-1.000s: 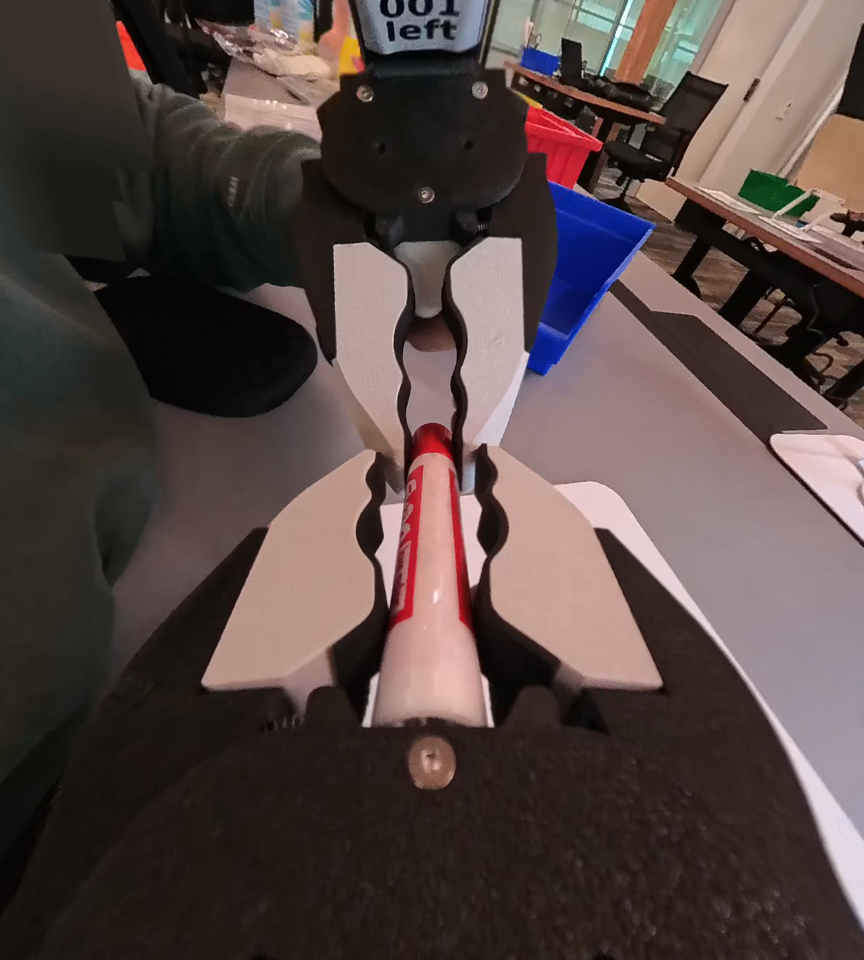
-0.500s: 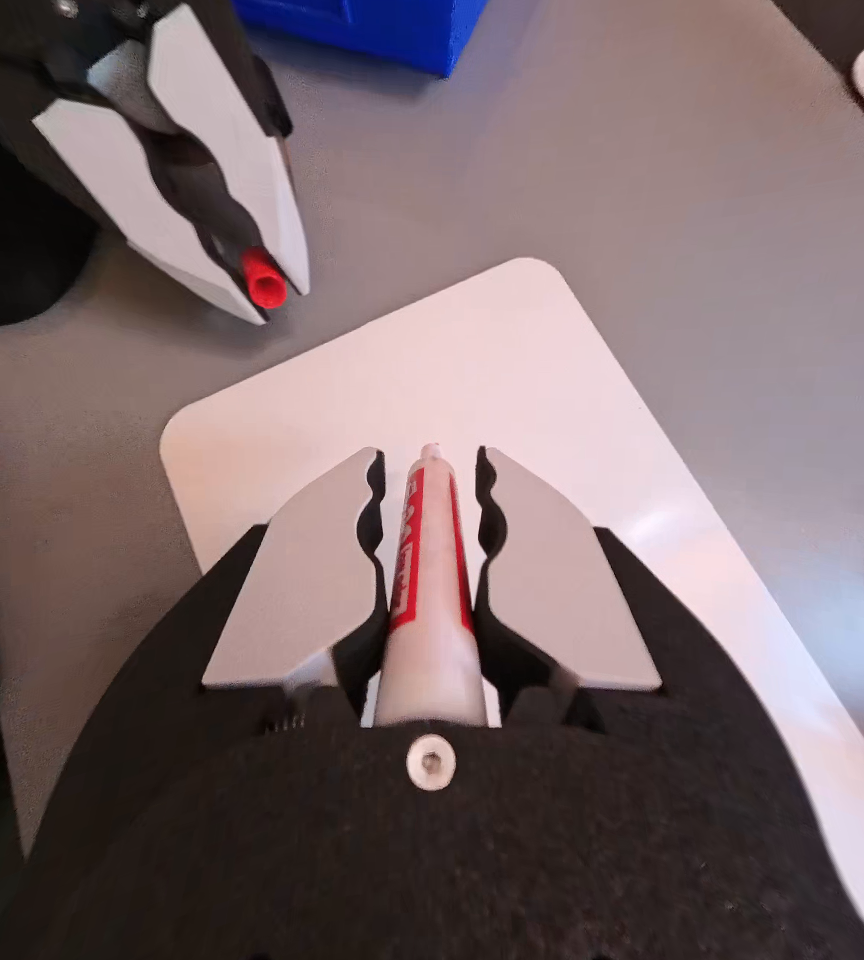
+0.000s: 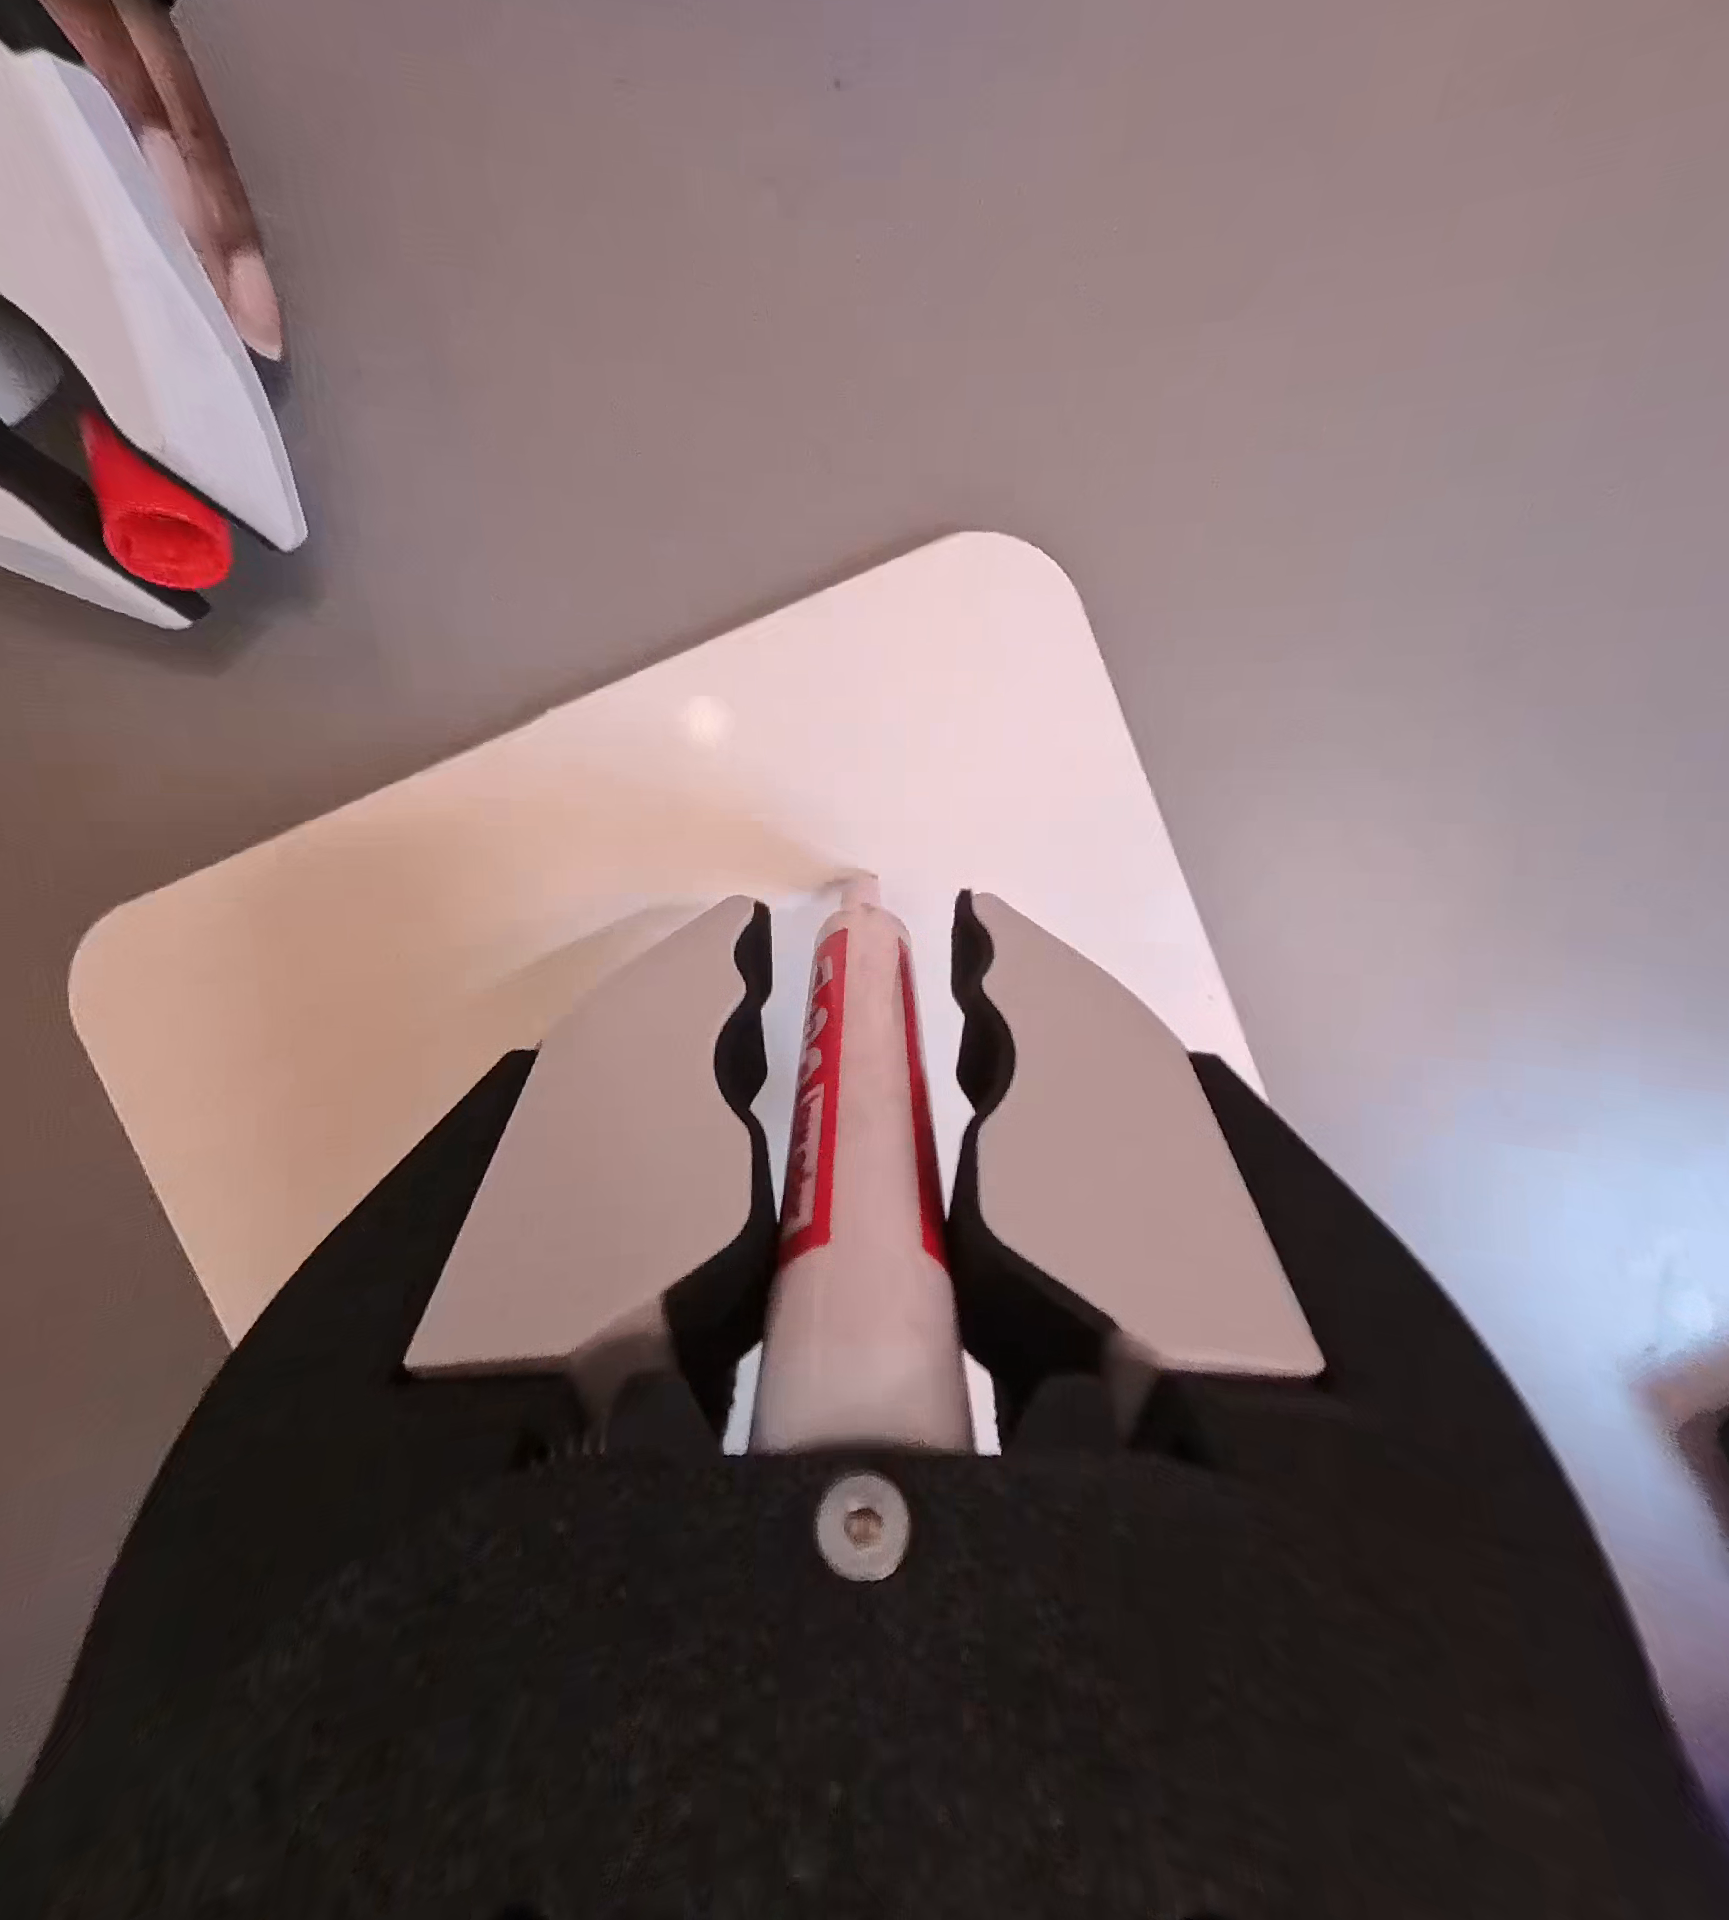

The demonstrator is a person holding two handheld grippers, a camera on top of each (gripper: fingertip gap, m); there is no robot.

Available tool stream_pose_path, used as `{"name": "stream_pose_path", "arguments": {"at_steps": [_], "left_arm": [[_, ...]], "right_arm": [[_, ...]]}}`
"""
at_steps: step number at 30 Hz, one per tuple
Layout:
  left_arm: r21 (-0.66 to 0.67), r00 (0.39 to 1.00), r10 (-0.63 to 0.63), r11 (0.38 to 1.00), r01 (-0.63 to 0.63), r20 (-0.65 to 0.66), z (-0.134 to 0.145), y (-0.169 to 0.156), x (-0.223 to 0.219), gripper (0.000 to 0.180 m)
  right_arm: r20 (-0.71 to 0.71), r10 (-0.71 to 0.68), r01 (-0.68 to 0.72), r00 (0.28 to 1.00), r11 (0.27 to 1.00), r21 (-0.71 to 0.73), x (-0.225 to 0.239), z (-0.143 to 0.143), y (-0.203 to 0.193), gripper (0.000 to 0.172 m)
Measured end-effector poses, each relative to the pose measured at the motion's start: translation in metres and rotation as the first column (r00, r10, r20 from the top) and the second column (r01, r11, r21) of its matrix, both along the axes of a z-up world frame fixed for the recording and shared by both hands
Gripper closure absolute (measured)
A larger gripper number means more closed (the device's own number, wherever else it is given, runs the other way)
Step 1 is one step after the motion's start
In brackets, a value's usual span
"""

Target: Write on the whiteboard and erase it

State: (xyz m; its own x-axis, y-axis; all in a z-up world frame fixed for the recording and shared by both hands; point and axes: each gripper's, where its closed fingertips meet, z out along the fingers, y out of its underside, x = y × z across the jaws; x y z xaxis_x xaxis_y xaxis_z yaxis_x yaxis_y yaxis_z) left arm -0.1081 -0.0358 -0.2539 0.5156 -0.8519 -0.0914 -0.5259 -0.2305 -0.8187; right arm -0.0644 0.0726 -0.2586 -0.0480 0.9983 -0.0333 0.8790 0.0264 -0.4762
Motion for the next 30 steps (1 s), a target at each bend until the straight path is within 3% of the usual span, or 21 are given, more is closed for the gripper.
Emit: {"name": "stream_pose_path", "arguments": {"at_steps": [5, 8, 11, 15, 19, 26, 30], "left_arm": [[-0.011, 1.000, -0.012, 1.000, 0.012, 0.002, -0.001, -0.002, 0.000, 0.162], [-0.024, 1.000, -0.009, 1.000, 0.009, 0.000, -0.004, -0.001, -0.002, 0.162], [-0.030, 1.000, -0.008, 1.000, 0.008, 0.000, -0.005, 0.000, -0.003, 0.162], [-0.026, 1.000, -0.015, 1.000, 0.015, -0.006, -0.006, -0.002, -0.001, 0.162], [-0.030, 1.000, -0.016, 0.999, 0.016, -0.008, -0.007, -0.002, -0.001, 0.161], [-0.030, 1.000, -0.029, 0.999, 0.029, -0.011, -0.008, -0.004, 0.001, 0.161], [-0.031, 1.000, -0.028, 0.999, 0.027, -0.013, -0.008, -0.004, 0.001, 0.161]], "right_arm": [[0.019, 0.098, -0.096, 0.995, 0.993, -0.065, -0.008, 0.000, -0.038, 0.136], [0.069, 0.147, -0.140, 0.987, 0.986, -0.093, 0.019, 0.000, -0.067, 0.137], [0.109, 0.075, -0.071, 0.991, 0.997, -0.036, 0.042, 0.000, -0.042, 0.136], [0.058, 0.029, -0.028, 0.998, 1.000, -0.009, 0.014, -0.001, -0.002, 0.137], [0.031, 0.057, -0.057, 0.998, 0.998, -0.022, 0.005, 0.005, -0.006, 0.136], [0.036, -0.074, 0.074, 0.997, 0.997, -0.009, 0.035, 0.006, 0.028, 0.136], [0.053, -0.043, 0.046, 0.998, 0.998, -0.049, 0.039, 0.000, 0.008, 0.136]]}}
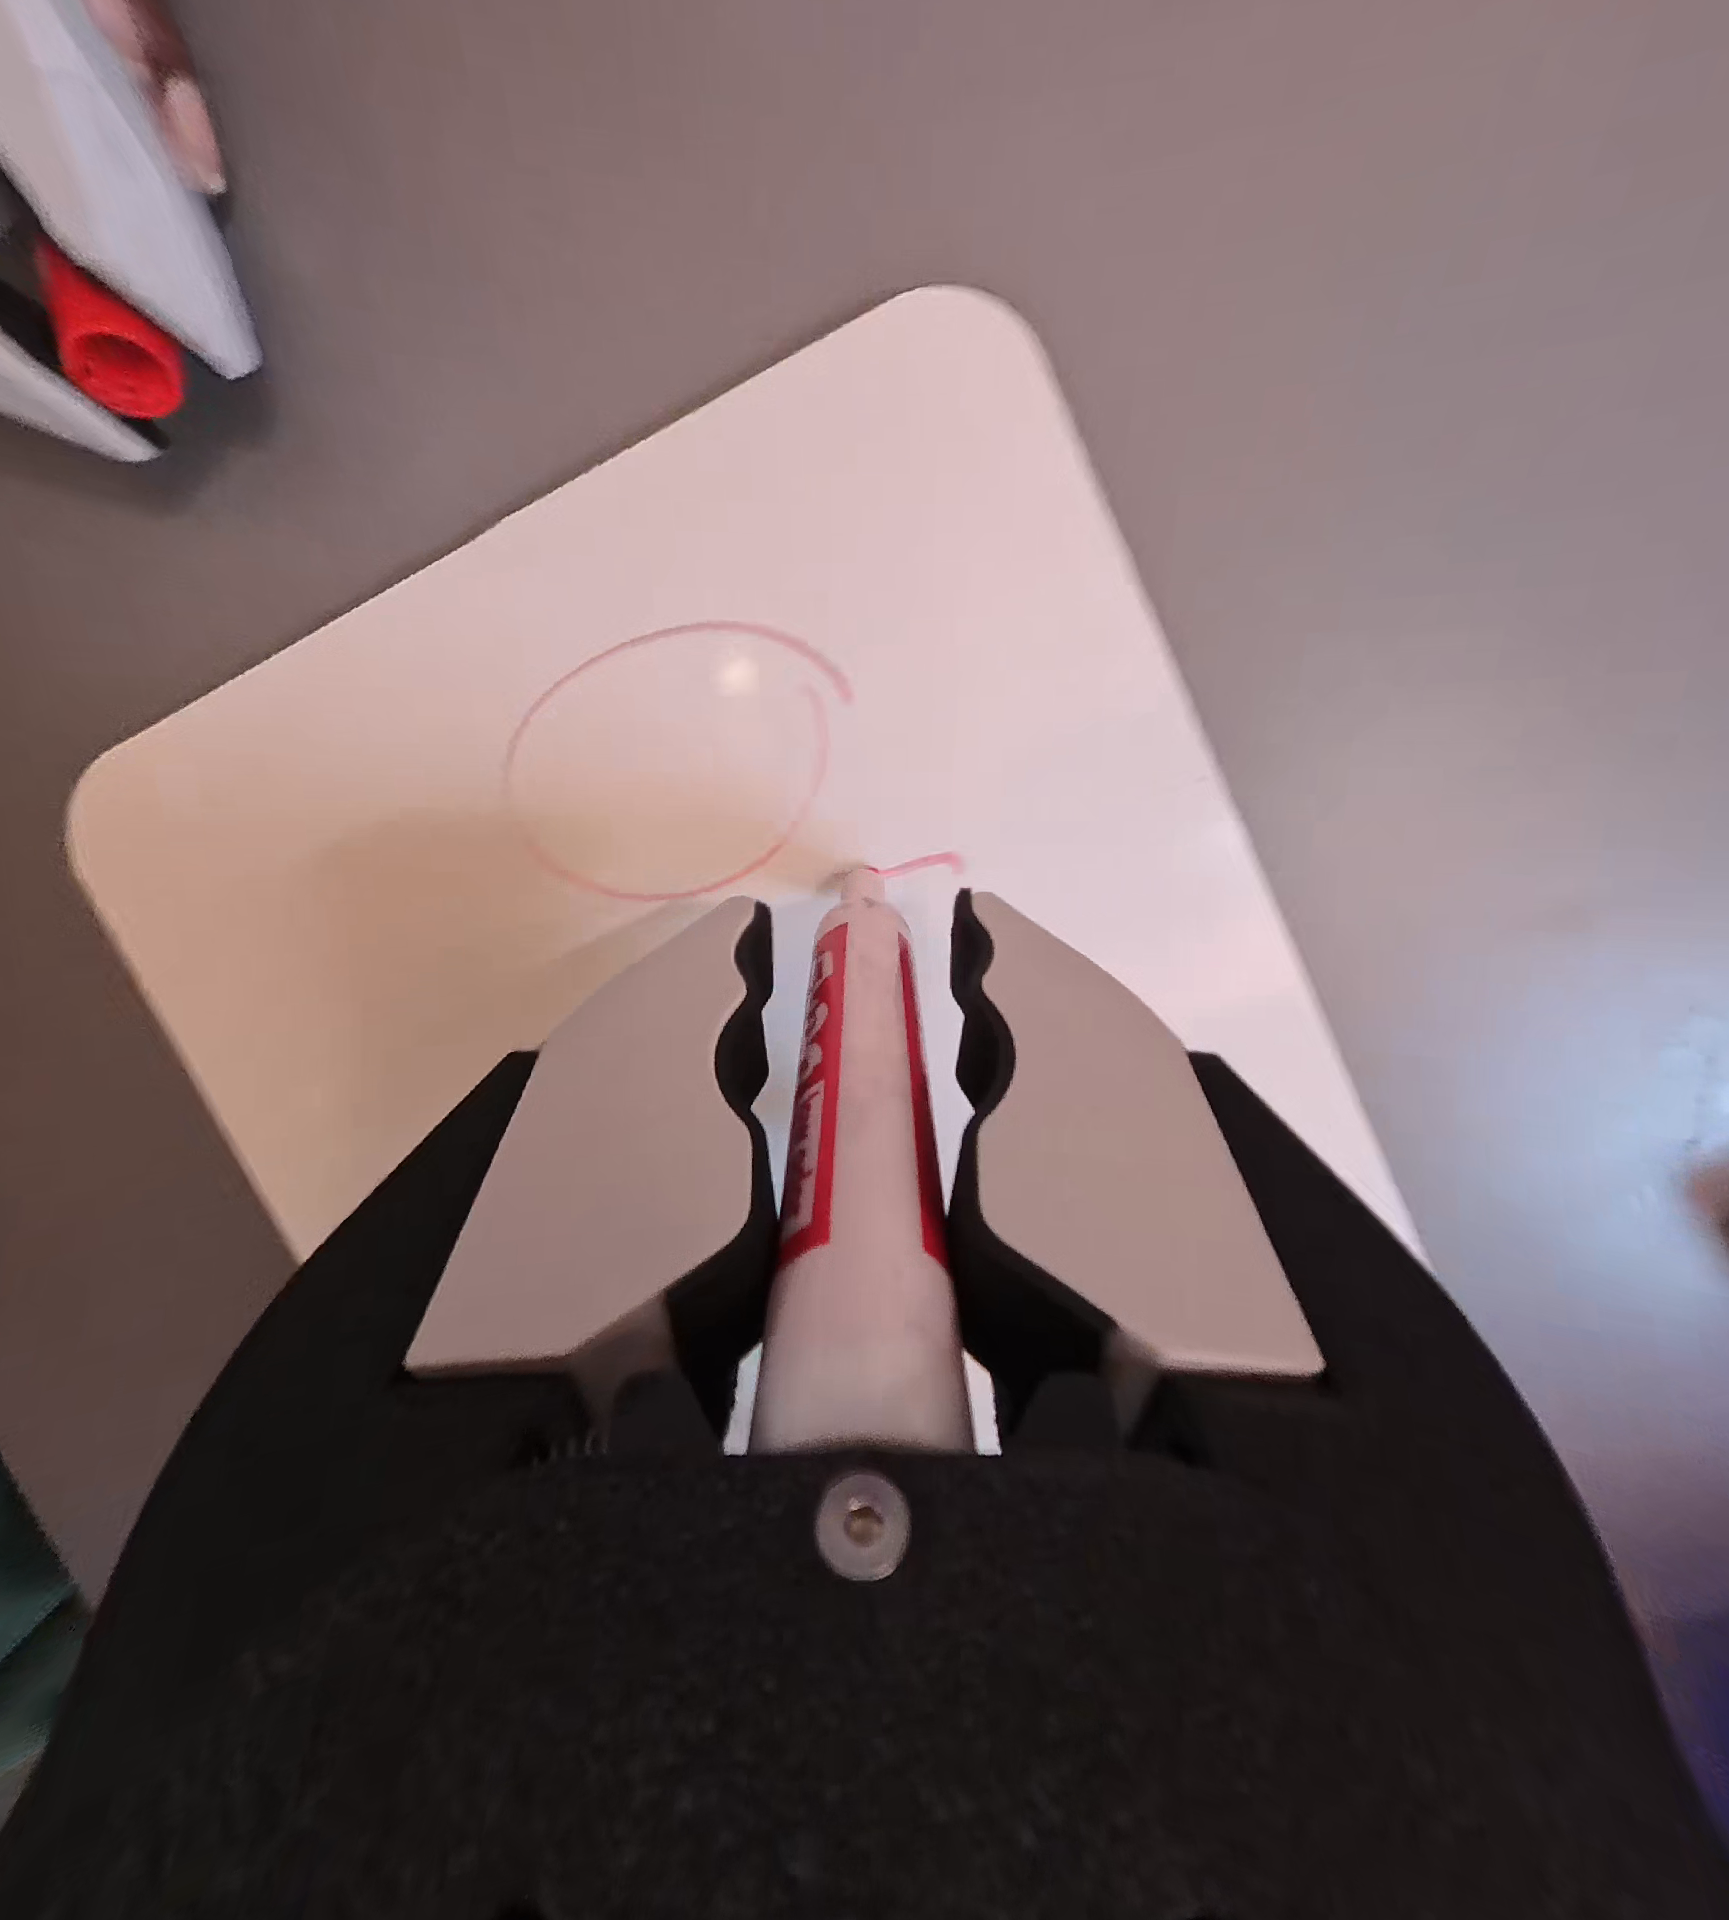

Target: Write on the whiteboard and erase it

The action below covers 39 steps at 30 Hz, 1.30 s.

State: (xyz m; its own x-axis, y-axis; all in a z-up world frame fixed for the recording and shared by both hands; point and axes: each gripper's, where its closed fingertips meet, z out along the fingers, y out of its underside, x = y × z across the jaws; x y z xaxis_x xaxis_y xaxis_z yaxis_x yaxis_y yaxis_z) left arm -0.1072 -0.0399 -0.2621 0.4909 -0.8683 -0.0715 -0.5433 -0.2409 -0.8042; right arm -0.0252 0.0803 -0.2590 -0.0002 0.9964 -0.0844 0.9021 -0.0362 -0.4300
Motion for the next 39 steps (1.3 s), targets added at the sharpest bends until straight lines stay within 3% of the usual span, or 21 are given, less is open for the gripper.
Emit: {"name": "stream_pose_path", "arguments": {"at_steps": [4, 12, 19, 26, 32, 39], "left_arm": [[-0.002, 1.000, 0.000, 1.000, 0.000, -0.004, -0.001, 0.001, -0.001, 0.161], [-0.002, 1.000, -0.004, 1.000, 0.004, -0.015, -0.003, 0.000, 0.001, 0.161], [0.011, 1.000, -0.002, 1.000, 0.003, -0.025, -0.002, 0.000, 0.002, 0.161], [0.000, 1.000, 0.015, 1.000, -0.015, 0.006, 0.001, 0.001, 0.001, 0.161], [-0.006, 1.000, 0.008, 1.000, -0.008, 0.005, 0.000, 0.002, 0.001, 0.161], [-0.024, 1.000, 0.017, 1.000, -0.017, -0.002, -0.003, 0.003, -0.003, 0.161]], "right_arm": [[0.010, 0.072, -0.072, 0.997, 0.997, -0.013, 0.014, 0.000, -0.044, 0.136], [0.044, -0.088, 0.088, 0.995, 0.996, 0.005, 0.072, 0.000, -0.012, 0.136], [0.015, -0.136, 0.135, 0.991, 0.988, 0.077, 0.048, 0.000, 0.039, 0.137], [-0.060, -0.017, 0.020, 0.998, 0.998, 0.056, -0.006, 0.004, 0.014, 0.136], [-0.091, -0.167, 0.168, 0.982, 0.986, 0.002, 0.060, 0.015, 0.025, 0.136], [-0.024, -0.224, 0.225, 0.974, 0.973, 0.050, 0.100, 0.001, 0.033, 0.137]]}}
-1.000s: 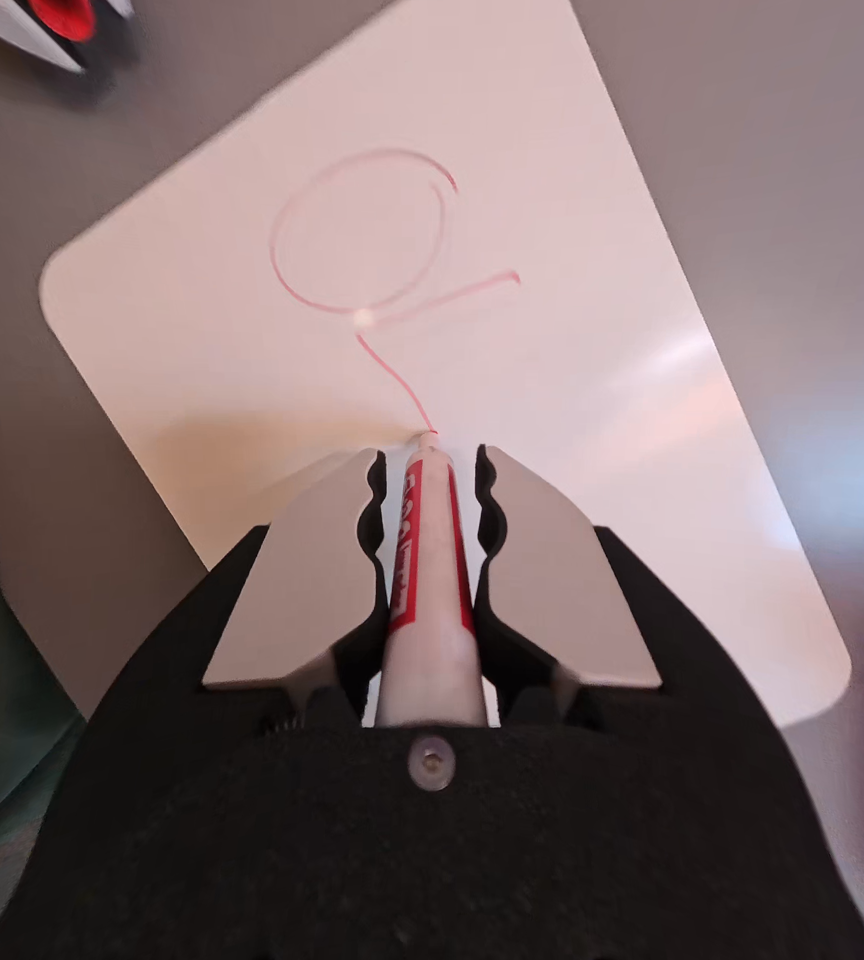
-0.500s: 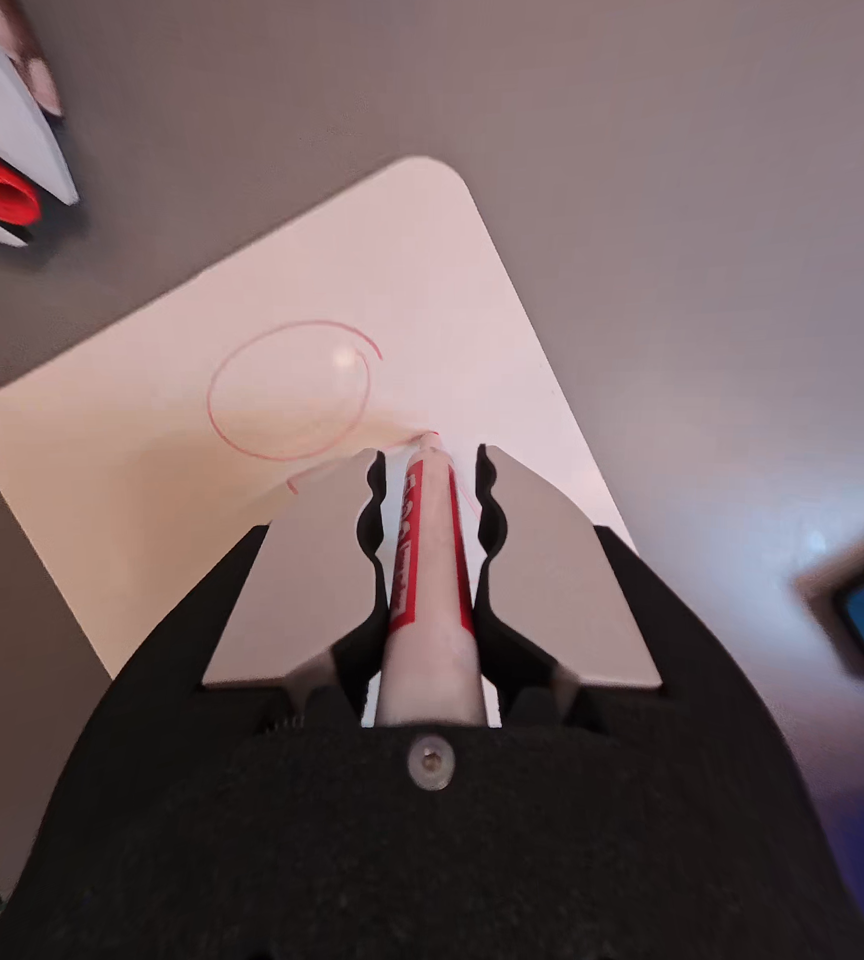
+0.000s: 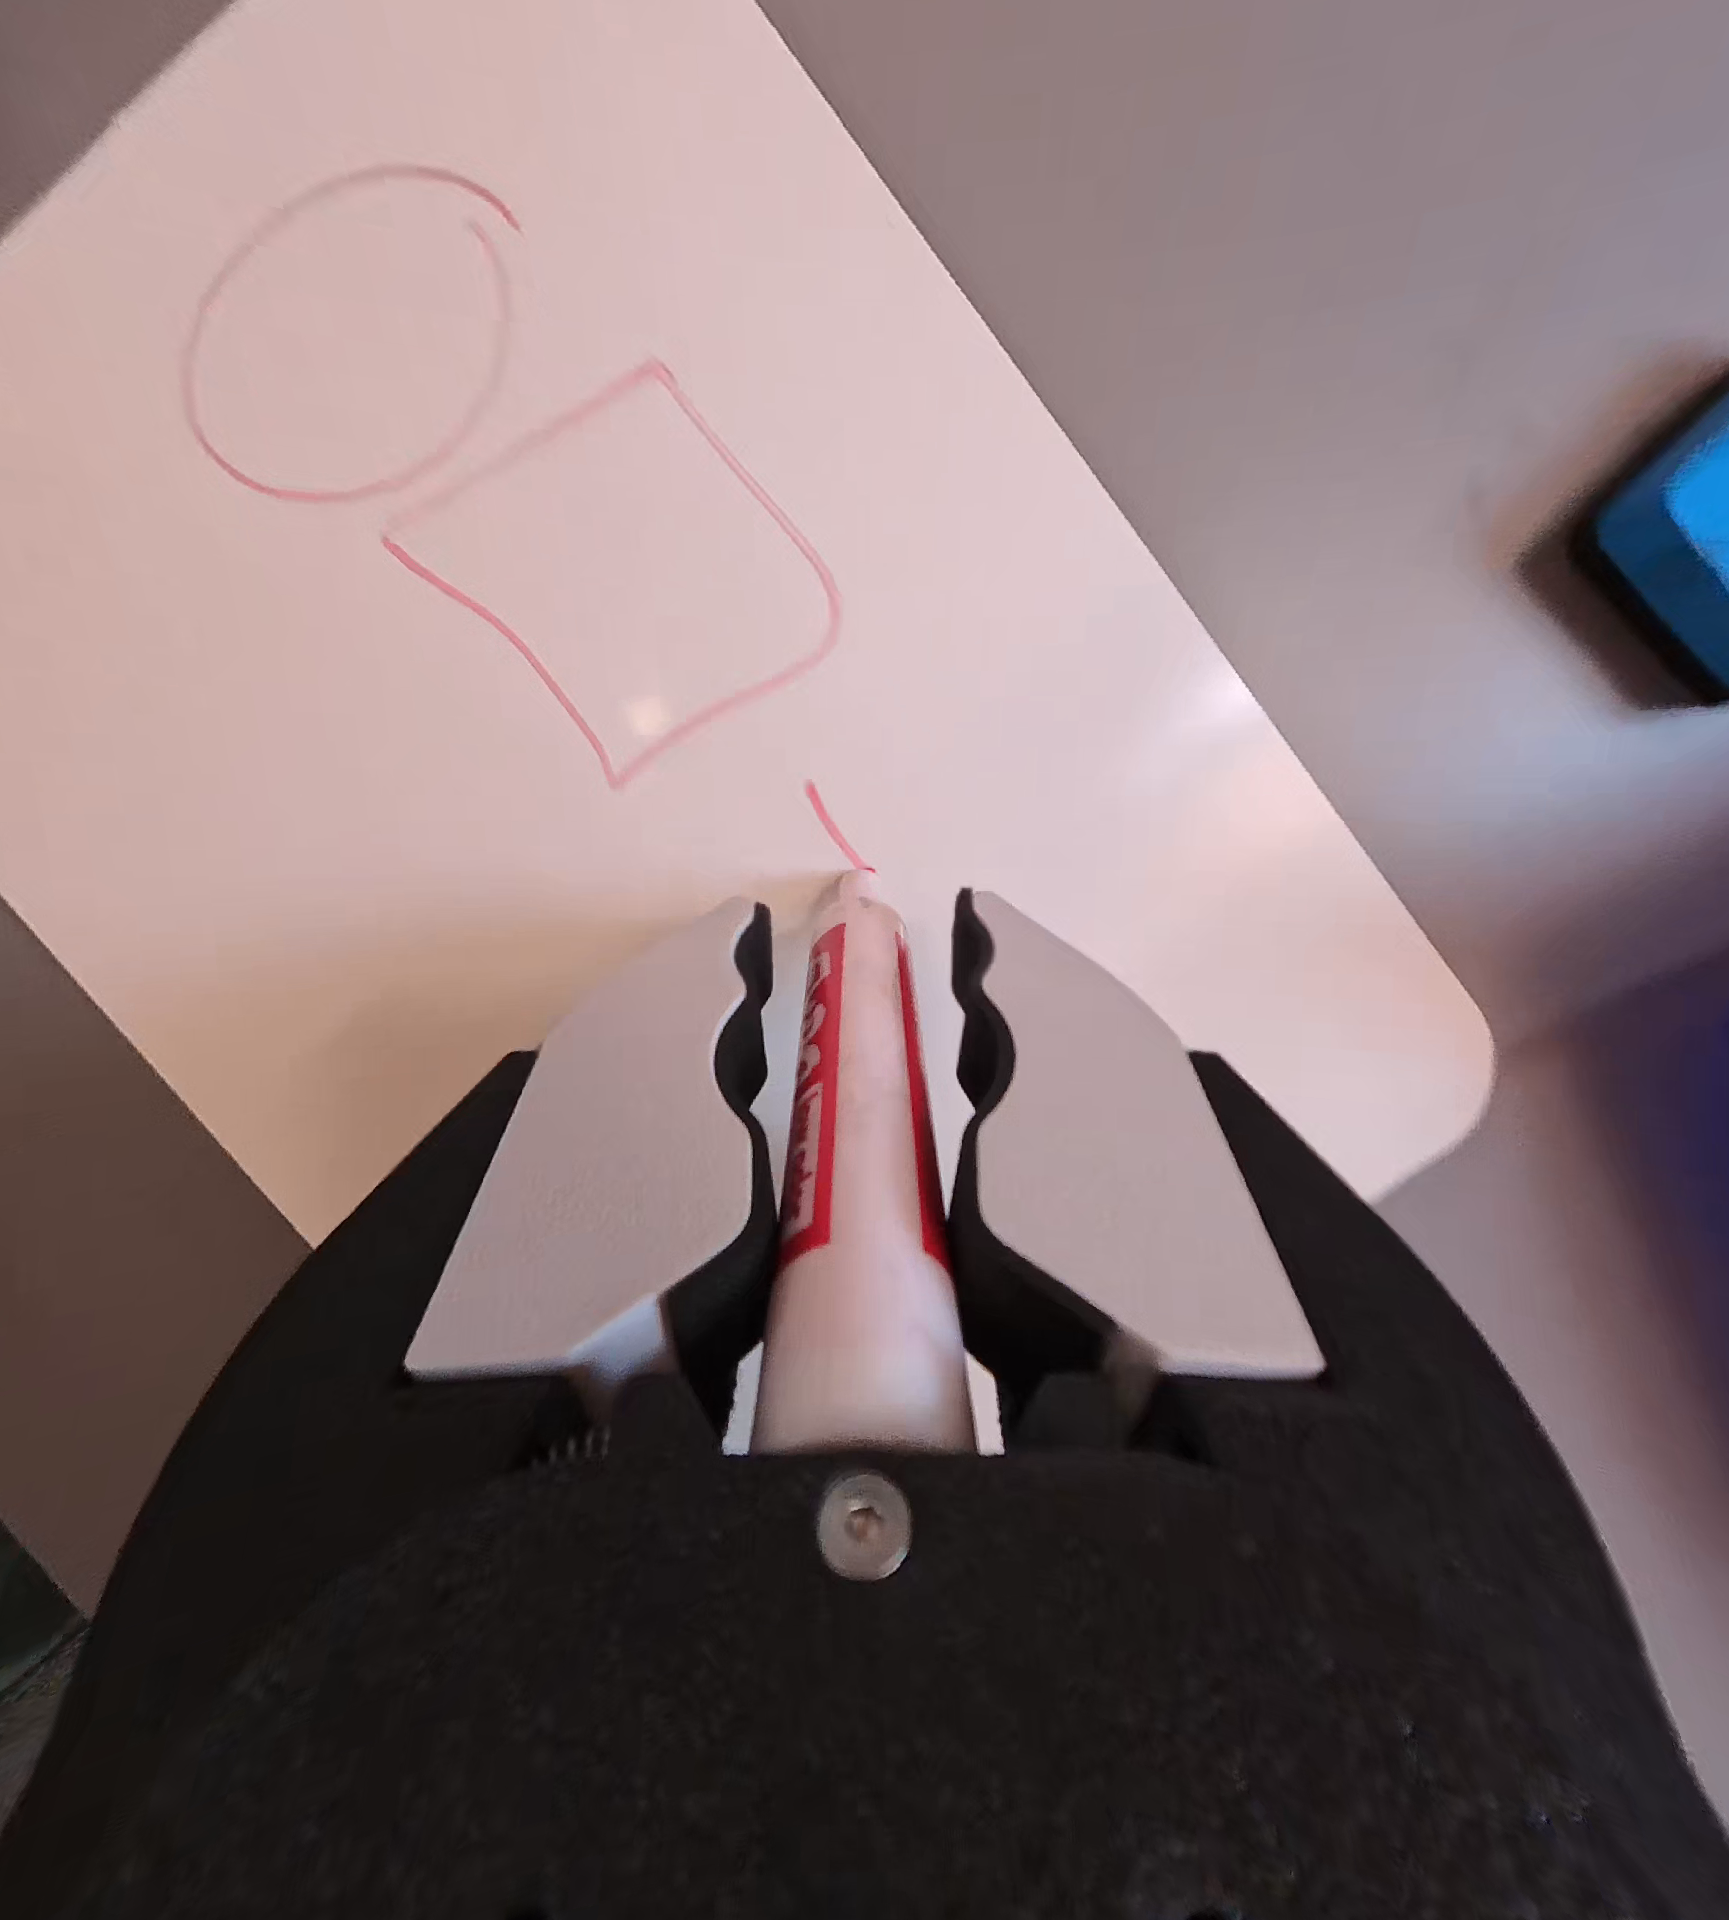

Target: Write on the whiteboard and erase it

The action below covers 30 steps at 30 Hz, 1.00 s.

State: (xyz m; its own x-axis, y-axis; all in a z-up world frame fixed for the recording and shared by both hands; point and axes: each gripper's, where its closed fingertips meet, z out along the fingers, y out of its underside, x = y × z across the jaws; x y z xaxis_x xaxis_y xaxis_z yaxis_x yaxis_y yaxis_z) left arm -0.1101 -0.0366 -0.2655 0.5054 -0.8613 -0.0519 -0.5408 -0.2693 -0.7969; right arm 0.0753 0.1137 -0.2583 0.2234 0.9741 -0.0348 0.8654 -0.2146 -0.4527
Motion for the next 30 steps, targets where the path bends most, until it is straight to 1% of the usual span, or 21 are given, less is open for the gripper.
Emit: {"name": "stream_pose_path", "arguments": {"at_steps": [2, 5, 8, 11, 13, 16, 18, 20, 22, 23, 25, 28, 29, 30], "left_arm": [[-0.004, 1.000, 0.002, 1.000, -0.002, 0.000, 0.000, 0.001, -0.001, 0.161], [0.006, 1.000, 0.004, 1.000, -0.004, -0.006, 0.001, 0.001, -0.001, 0.161], [0.003, 1.000, 0.001, 1.000, -0.001, -0.011, 0.000, 0.000, 0.000, 0.161], [0.001, 1.000, -0.001, 1.000, 0.001, -0.013, 0.000, 0.000, -0.001, 0.161], [0.000, 1.000, -0.002, 1.000, 0.002, -0.013, -0.001, 0.001, 0.000, 0.161], [0.001, 1.000, 0.000, 1.000, 0.000, -0.012, -0.001, 0.001, 0.000, 0.161], [0.002, 1.000, -0.001, 1.000, 0.001, -0.014, 0.000, 0.000, 0.001, 0.161], [0.001, 1.000, -0.007, 1.000, 0.007, -0.013, -0.001, -0.001, 0.003, 0.161], [0.000, 1.000, -0.013, 1.000, 0.013, -0.011, -0.001, -0.002, 0.006, 0.161], [0.001, 1.000, -0.016, 1.000, 0.016, -0.010, -0.001, -0.003, 0.007, 0.161], [0.001, 1.000, -0.020, 1.000, 0.020, -0.009, -0.001, -0.003, 0.009, 0.161], [-0.002, 1.000, -0.020, 1.000, 0.020, -0.001, -0.001, -0.002, 0.009, 0.161], [-0.003, 1.000, -0.020, 1.000, 0.020, 0.003, 0.000, -0.002, 0.009, 0.161], [-0.004, 1.000, -0.020, 1.000, 0.020, 0.004, 0.000, -0.001, 0.010, 0.161]], "right_arm": [[-0.007, -0.031, 0.031, 0.999, 0.999, -0.013, 0.010, 0.002, 0.004, 0.137], [-0.060, -0.034, 0.034, 0.998, 0.999, 0.002, -0.002, 0.007, 0.007, 0.137], [-0.033, -0.023, 0.024, 0.999, 0.999, 0.025, -0.003, 0.000, 0.008, 0.137], [-0.011, -0.051, 0.051, 0.999, 0.998, 0.021, 0.015, 0.000, 0.008, 0.137], [-0.024, -0.035, 0.034, 0.999, 0.999, -0.020, 0.014, 0.000, -0.003, 0.137], [-0.022, 0.018, -0.018, 1.000, 1.000, -0.018, 0.007, 0.000, -0.017, 0.137], [-0.026, -0.023, 0.023, 0.999, 1.000, -0.002, 0.014, 0.002, -0.004, 0.137], [-0.055, -0.095, 0.097, 0.994, 0.995, 0.027, 0.022, 0.007, 0.021, 0.137], [-0.034, -0.122, 0.124, 0.992, 0.989, 0.077, 0.028, 0.006, 0.040, 0.137], [-0.013, -0.123, 0.124, 0.992, 0.989, 0.075, 0.030, 0.001, 0.043, 0.137], [-0.010, -0.104, 0.104, 0.995, 0.993, 0.057, 0.029, -0.002, 0.035, 0.137], [-0.010, -0.023, 0.023, 1.000, 1.000, 0.000, 0.023, -0.002, -0.005, 0.136], [-0.001, -0.003, 0.004, 1.000, 1.000, 0.012, 0.024, -0.002, -0.014, 0.136], [0.018, -0.003, 0.003, 1.000, 0.999, 0.034, 0.029, -0.002, -0.014, 0.136]]}}
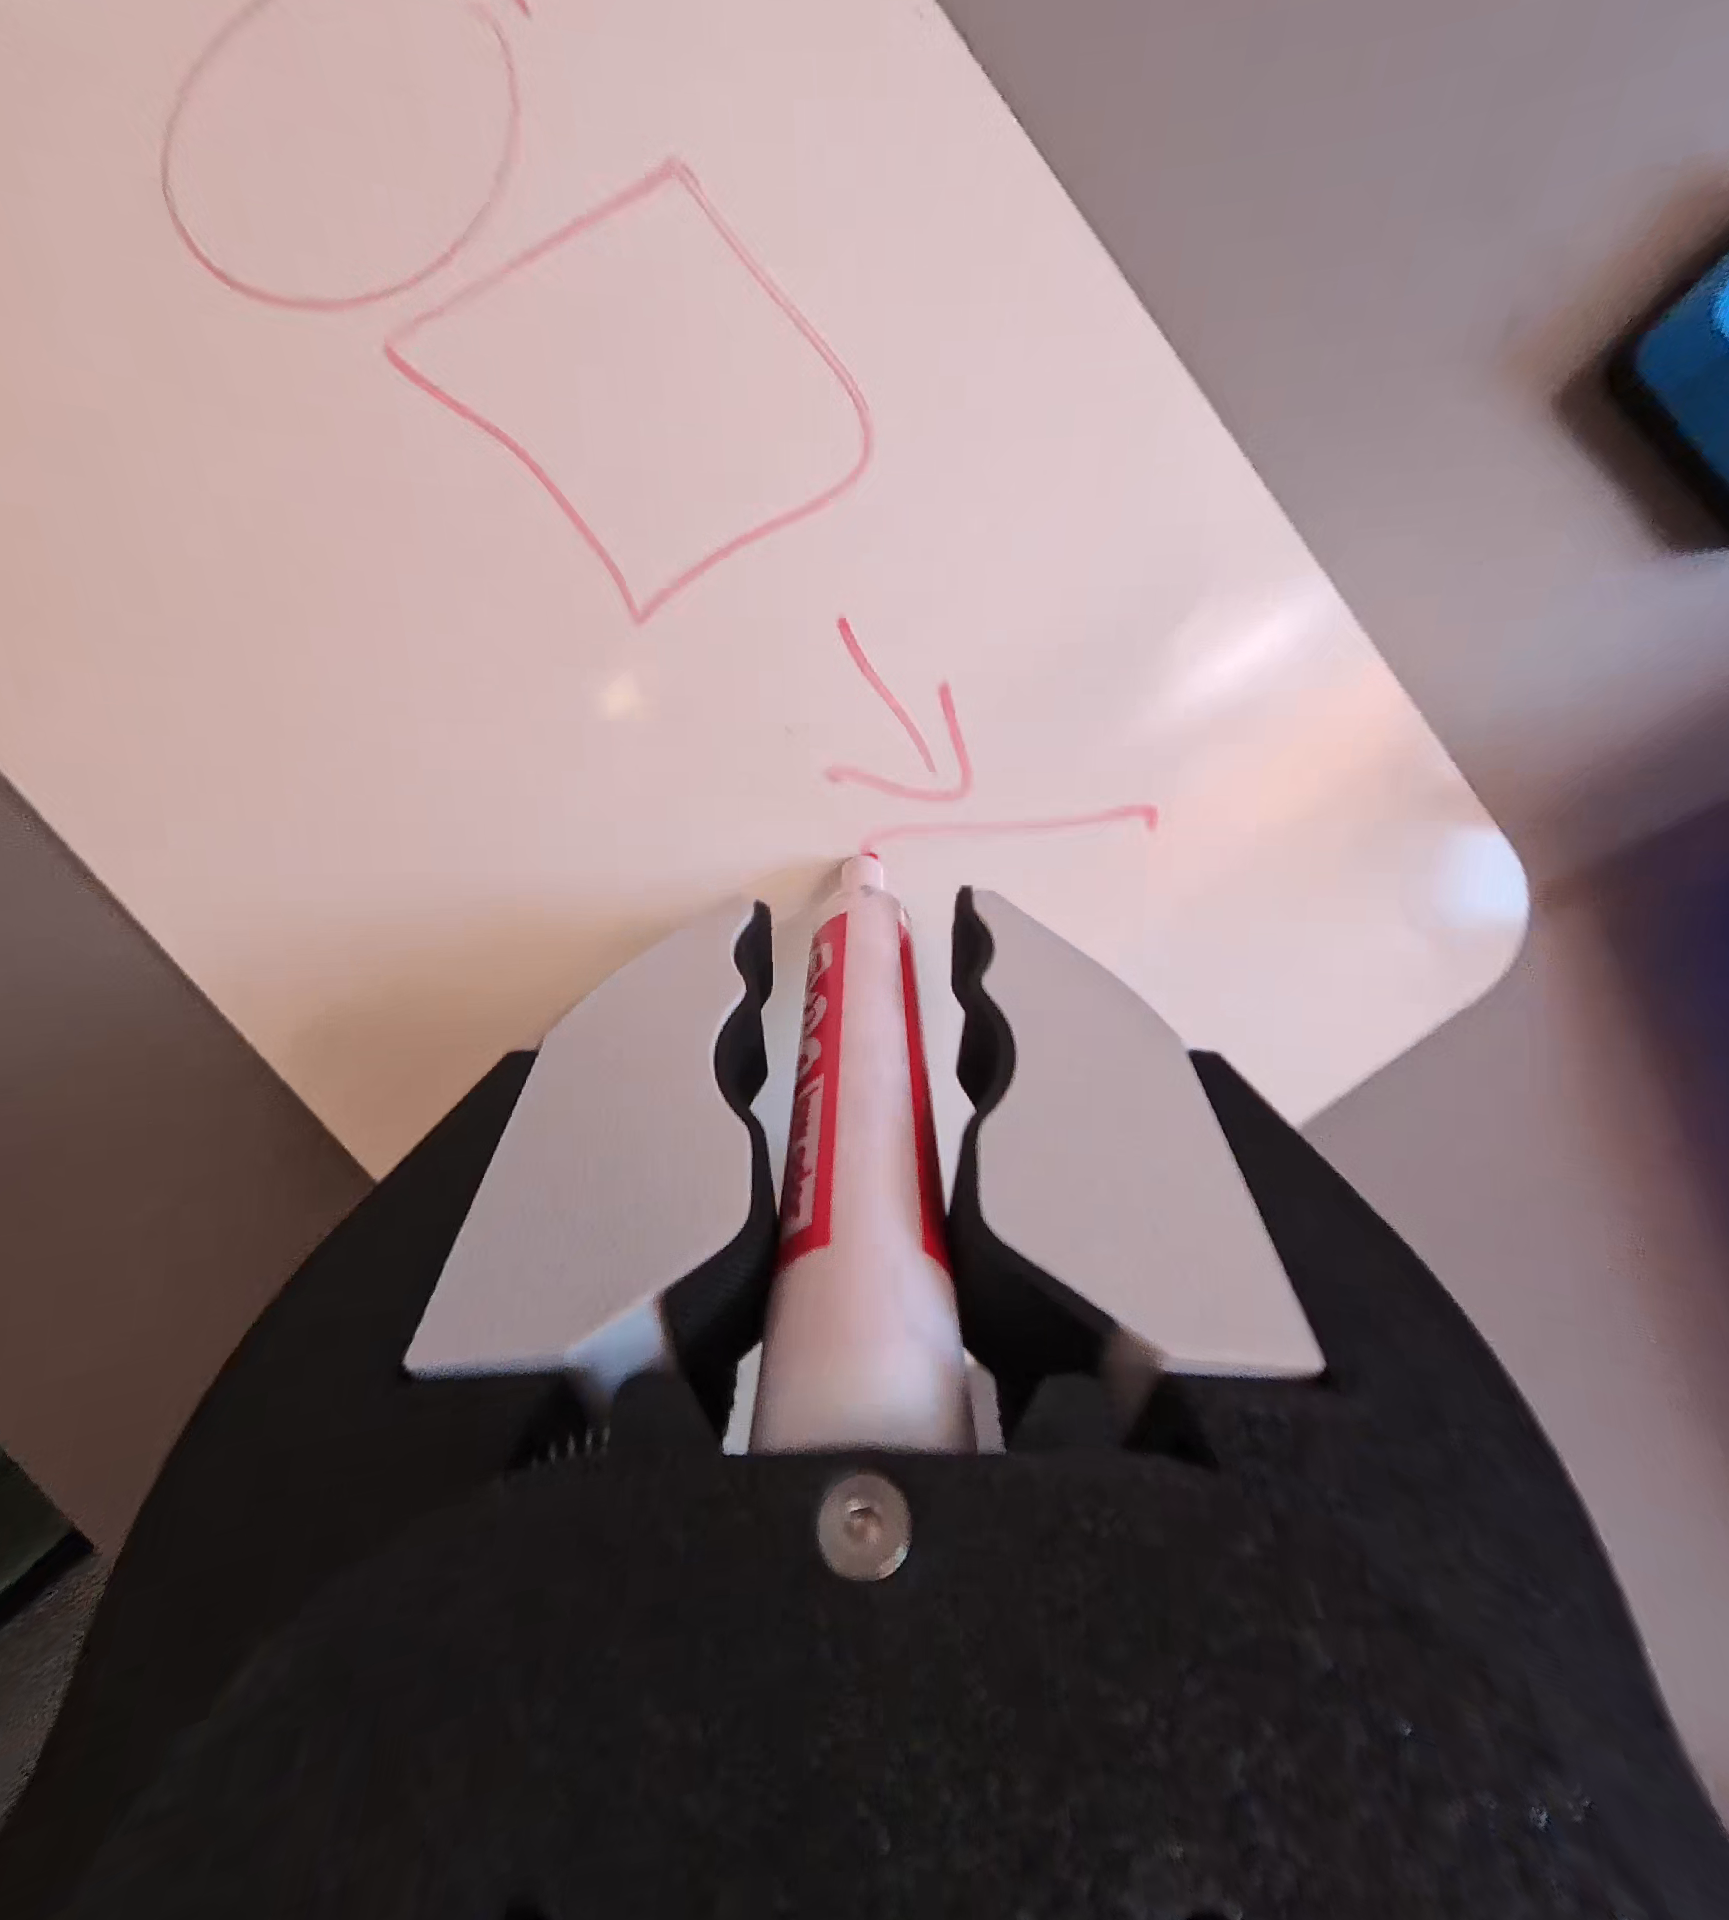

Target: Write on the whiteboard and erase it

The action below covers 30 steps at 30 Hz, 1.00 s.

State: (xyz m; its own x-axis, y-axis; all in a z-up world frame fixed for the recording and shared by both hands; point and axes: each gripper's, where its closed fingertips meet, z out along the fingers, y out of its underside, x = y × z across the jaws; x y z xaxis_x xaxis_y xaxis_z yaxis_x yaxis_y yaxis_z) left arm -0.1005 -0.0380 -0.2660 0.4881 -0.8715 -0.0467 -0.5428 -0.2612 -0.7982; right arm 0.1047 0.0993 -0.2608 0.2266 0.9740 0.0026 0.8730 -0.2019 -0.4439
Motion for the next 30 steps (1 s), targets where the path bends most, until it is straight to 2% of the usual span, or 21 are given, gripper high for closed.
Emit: {"name": "stream_pose_path", "arguments": {"at_steps": [3, 5, 8, 11, 14, 16, 18, 22, 28, 30], "left_arm": [[0.008, 1.000, -0.003, 1.000, 0.003, -0.009, 0.000, -0.001, 0.002, 0.161], [0.013, 1.000, -0.005, 1.000, 0.005, -0.014, -0.001, -0.001, 0.003, 0.161], [0.031, 0.999, -0.032, 0.999, 0.032, 0.030, 0.007, -0.004, 0.016, 0.162], [0.134, 0.992, -0.083, 0.988, 0.070, 0.091, 0.026, -0.010, 0.040, 0.162], [0.267, 0.991, -0.083, 0.962, 0.052, 0.106, 0.047, -0.001, 0.051, 0.162], [0.358, 0.993, -0.063, 0.934, 0.025, 0.097, 0.061, 0.010, 0.055, 0.162], [0.435, 0.997, -0.041, 0.900, 0.008, 0.065, 0.072, 0.018, 0.061, 0.162], [0.512, 0.999, -0.041, 0.858, 0.029, 0.012, 0.083, 0.020, 0.077, 0.162], [0.547, 0.996, -0.053, 0.833, 0.080, -0.065, 0.077, 0.013, 0.087, 0.162], [0.543, 0.995, -0.052, 0.835, 0.087, -0.081, 0.074, 0.013, 0.089, 0.162]], "right_arm": [[0.026, -0.128, 0.128, 0.991, 0.992, 0.020, 0.040, 0.000, 0.028, 0.136], [0.017, -0.164, 0.164, 0.986, 0.987, 0.006, 0.052, 0.001, 0.037, 0.137], [-0.014, -0.112, 0.113, 0.994, 0.991, 0.074, 0.021, 0.000, 0.055, 0.137], [-0.104, -0.075, 0.077, 0.992, 0.997, 0.023, -0.013, 0.002, 0.060, 0.137], [-0.345, -0.011, 0.002, 0.938, 1.000, -0.026, -0.036, 0.035, 0.023, 0.135], [-0.562, 0.041, -0.089, 0.826, 0.994, -0.059, -0.058, 0.075, -0.019, 0.136], [-0.701, 0.091, -0.200, 0.708, 0.977, -0.075, -0.077, 0.102, -0.067, 0.136], [-0.758, 0.143, -0.276, 0.636, 0.960, -0.050, -0.099, 0.099, -0.120, 0.137], [-0.821, 0.048, -0.294, 0.568, 0.944, -0.149, -0.104, 0.096, -0.126, 0.136], [-0.808, 0.061, -0.296, 0.586, 0.944, -0.144, -0.105, 0.095, -0.127, 0.137]]}}
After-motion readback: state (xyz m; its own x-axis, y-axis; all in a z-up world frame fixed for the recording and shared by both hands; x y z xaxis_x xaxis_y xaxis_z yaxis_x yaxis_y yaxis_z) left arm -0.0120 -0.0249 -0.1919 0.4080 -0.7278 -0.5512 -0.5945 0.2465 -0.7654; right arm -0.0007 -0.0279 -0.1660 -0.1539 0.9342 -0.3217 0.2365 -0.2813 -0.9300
